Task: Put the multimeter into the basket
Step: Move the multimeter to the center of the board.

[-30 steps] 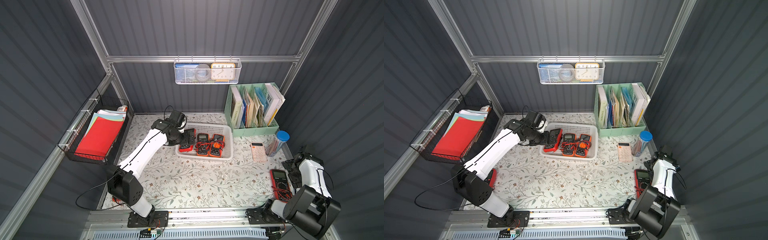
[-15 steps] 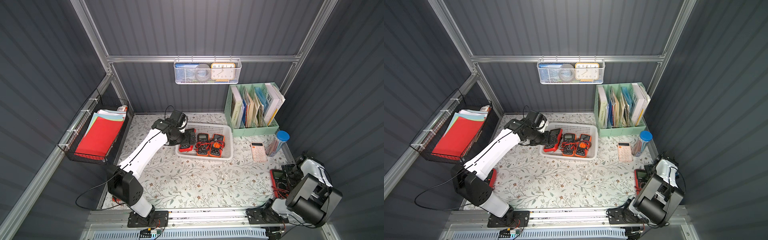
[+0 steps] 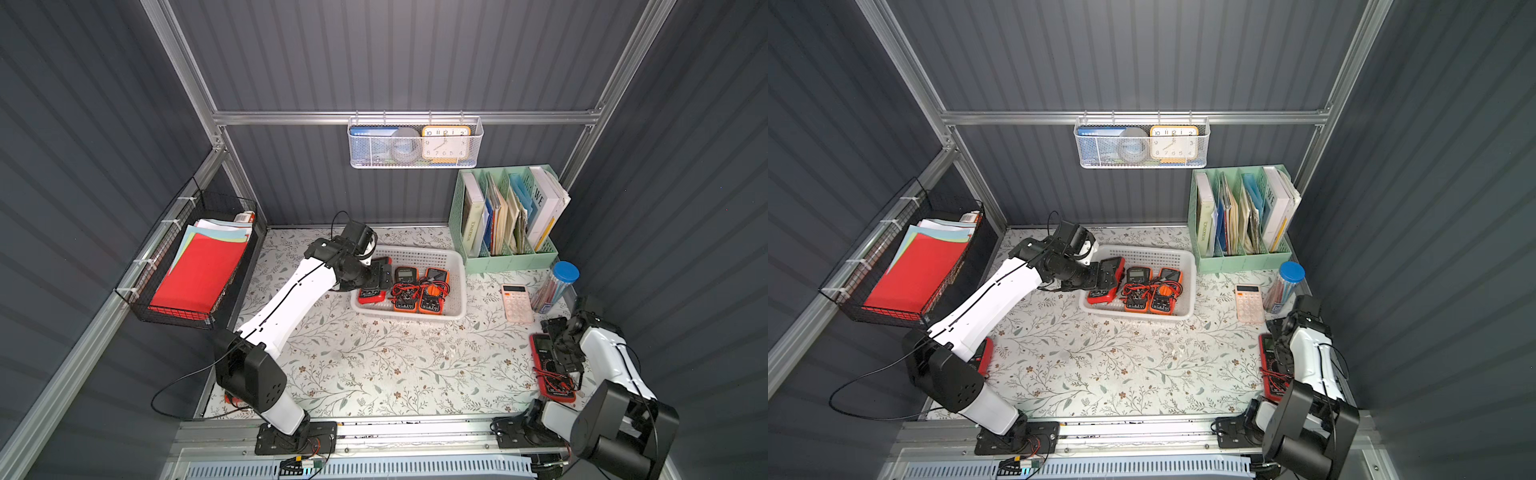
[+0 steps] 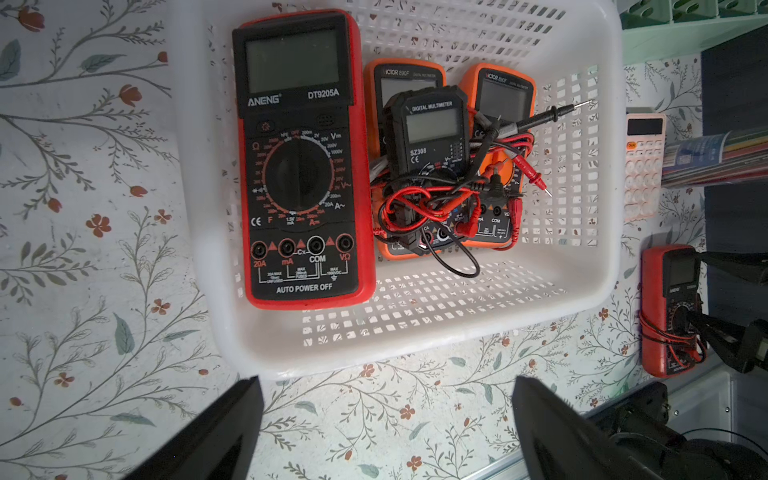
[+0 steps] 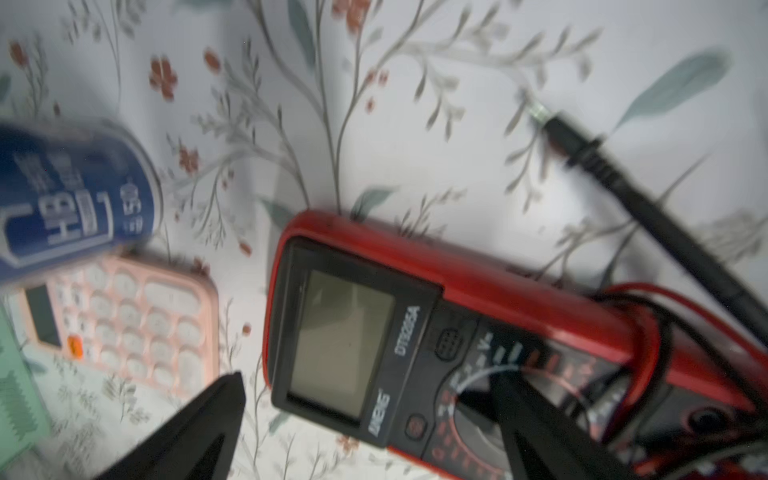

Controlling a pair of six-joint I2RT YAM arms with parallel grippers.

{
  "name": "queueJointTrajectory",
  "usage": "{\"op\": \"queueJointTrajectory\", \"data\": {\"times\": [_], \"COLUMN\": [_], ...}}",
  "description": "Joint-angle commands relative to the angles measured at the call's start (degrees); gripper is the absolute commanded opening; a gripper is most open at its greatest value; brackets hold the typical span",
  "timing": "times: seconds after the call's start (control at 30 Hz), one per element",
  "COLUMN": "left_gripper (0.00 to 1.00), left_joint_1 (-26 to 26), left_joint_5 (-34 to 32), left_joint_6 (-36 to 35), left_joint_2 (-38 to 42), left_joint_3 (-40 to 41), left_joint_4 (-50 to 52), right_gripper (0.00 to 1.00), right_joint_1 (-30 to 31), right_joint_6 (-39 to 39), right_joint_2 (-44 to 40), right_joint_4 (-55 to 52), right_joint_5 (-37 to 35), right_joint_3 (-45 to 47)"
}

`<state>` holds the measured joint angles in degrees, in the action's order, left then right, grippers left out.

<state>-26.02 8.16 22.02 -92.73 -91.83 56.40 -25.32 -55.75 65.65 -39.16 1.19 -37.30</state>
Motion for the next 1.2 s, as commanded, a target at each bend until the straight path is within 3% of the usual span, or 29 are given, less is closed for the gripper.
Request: {"op": "queueJointTrajectory", "data": {"times": [0.0, 0.2, 0.4, 0.7, 0.9, 1.0, 1.17], "left_gripper": [0.99, 0.99, 0.99, 0.99, 0.99, 0.99, 0.99], "left_joint_1": [-0.3, -0.5, -0.6, -0.8, -0.8, -1.0, -0.9], "left_joint_5": [-0.8, -1.2, -1.6, -1.1, -1.0, -1.2, -1.0], "left_joint_6": [0.6, 0.7, 0.7, 0.3, -0.3, -0.8, -1.1], "left_joint_2": [1.6, 2.5, 2.9, 2.6, 1.5, 0.8, 0.3], "left_joint_3": [-1.2, -1.1, -0.8, -1.2, -2.3, -3.5, -4.6], "left_joint_4": [1.5, 1.8, 2.1, 2.5, 3.1, 3.8, 4.0], "right_gripper": [0.99, 0.99, 0.99, 0.99, 0.99, 0.99, 0.99], "right_joint_1": [6.6, 19.9, 27.0, 27.3, 27.3, 26.9, 27.1], "right_joint_6": [-9.3, -16.1, -13.8, 14.5, 34.1, 36.6, 36.4], "right_joint_2": [0.5, 1.5, 2.8, 2.4, 6.7, 8.8, 12.4], "right_joint_4": [-1.1, 1.8, -0.6, -11.2, -13.2, -13.6, -14.4], "right_joint_5": [8.2, 6.5, 4.9, -7.5, -11.3, -6.3, -7.9], "right_joint_3": [3.1, 1.8, -5.8, -16.0, -17.0, -18.4, -19.2]}}
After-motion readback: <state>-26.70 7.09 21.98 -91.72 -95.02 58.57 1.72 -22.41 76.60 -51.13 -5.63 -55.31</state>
